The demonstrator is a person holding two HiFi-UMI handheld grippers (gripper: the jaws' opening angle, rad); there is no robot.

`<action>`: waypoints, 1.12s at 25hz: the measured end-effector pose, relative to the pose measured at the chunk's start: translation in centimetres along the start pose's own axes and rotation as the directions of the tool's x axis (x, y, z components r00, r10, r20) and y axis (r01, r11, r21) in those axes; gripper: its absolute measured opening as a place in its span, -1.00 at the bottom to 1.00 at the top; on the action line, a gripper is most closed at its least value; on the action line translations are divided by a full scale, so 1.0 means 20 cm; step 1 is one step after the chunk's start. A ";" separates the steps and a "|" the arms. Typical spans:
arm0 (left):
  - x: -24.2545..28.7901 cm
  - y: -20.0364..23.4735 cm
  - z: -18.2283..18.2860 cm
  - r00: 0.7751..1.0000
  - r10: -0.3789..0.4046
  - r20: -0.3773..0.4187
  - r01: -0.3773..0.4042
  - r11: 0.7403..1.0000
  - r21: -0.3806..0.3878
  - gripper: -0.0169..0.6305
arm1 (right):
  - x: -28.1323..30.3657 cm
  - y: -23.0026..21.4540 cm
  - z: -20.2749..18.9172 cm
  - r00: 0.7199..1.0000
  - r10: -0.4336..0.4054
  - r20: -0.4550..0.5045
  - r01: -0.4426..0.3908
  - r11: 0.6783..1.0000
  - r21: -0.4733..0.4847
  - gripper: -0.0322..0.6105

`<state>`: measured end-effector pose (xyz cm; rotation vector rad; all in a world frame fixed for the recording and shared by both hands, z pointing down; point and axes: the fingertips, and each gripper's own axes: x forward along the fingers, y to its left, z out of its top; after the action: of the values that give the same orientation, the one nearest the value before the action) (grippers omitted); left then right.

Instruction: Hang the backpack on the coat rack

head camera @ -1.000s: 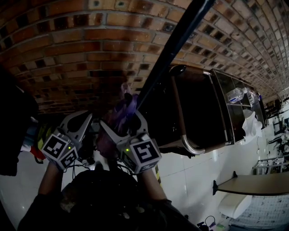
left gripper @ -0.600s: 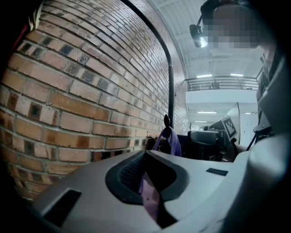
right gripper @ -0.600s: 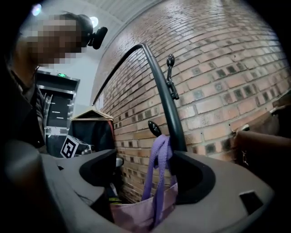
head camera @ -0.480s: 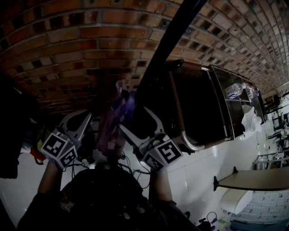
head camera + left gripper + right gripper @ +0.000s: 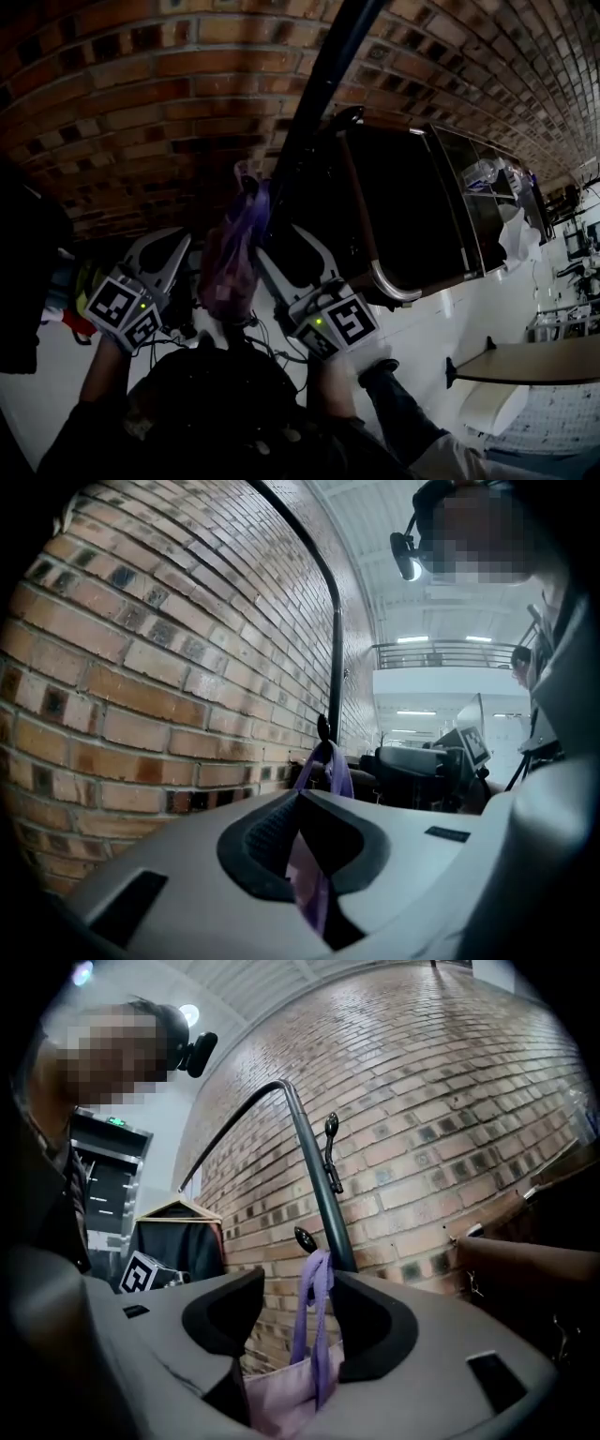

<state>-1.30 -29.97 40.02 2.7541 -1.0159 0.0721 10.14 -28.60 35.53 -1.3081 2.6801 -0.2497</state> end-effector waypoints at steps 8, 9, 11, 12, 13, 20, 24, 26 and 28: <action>-0.02 -0.04 0.00 1.000 0.000 0.008 0.000 1.000 -0.006 -0.91 | -0.08 0.02 0.05 0.998 -0.046 0.038 0.048 0.998 -0.047 -0.93; -0.02 -0.05 0.00 1.000 -0.002 0.014 0.002 1.000 -0.005 -0.91 | -0.08 0.02 0.05 0.998 -0.045 0.040 0.047 0.997 -0.055 -0.92; -0.02 -0.06 0.00 1.000 -0.005 0.013 0.005 1.000 -0.003 -0.91 | -0.09 0.03 0.06 0.999 -0.035 0.041 0.038 0.997 -0.062 -0.93; -0.02 -0.06 0.00 1.000 -0.006 0.009 0.006 1.000 -0.004 -0.91 | -0.09 0.03 0.06 0.999 -0.030 0.038 0.033 0.997 -0.066 -0.93; -0.02 -0.07 0.01 1.000 -0.007 0.013 0.007 1.000 -0.003 -0.91 | -0.09 0.04 0.06 0.999 -0.024 0.031 0.027 0.997 -0.070 -0.93; 0.01 -0.09 0.01 0.999 -0.022 0.033 0.021 1.000 0.008 -0.91 | -0.10 0.04 0.04 1.000 -0.016 -0.017 0.014 0.994 -0.109 -0.94; 0.03 -0.10 0.01 0.999 -0.025 0.034 0.024 1.000 0.011 -0.91 | -0.10 0.02 0.02 0.999 -0.015 -0.040 0.010 0.992 -0.122 -0.94; 0.04 -0.10 0.02 0.999 -0.025 0.034 0.024 1.000 0.012 -0.91 | -0.10 0.01 0.01 0.999 -0.015 -0.047 0.009 0.992 -0.122 -0.94; 0.05 -0.10 0.02 0.999 -0.021 0.033 0.021 1.000 0.012 -0.91 | -0.10 -0.01 0.02 0.999 -0.016 -0.049 0.010 0.993 -0.120 -0.94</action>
<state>0.77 -29.17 39.38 2.7851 -0.9981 0.0292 11.54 -27.07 35.38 -1.3705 2.7680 -0.1272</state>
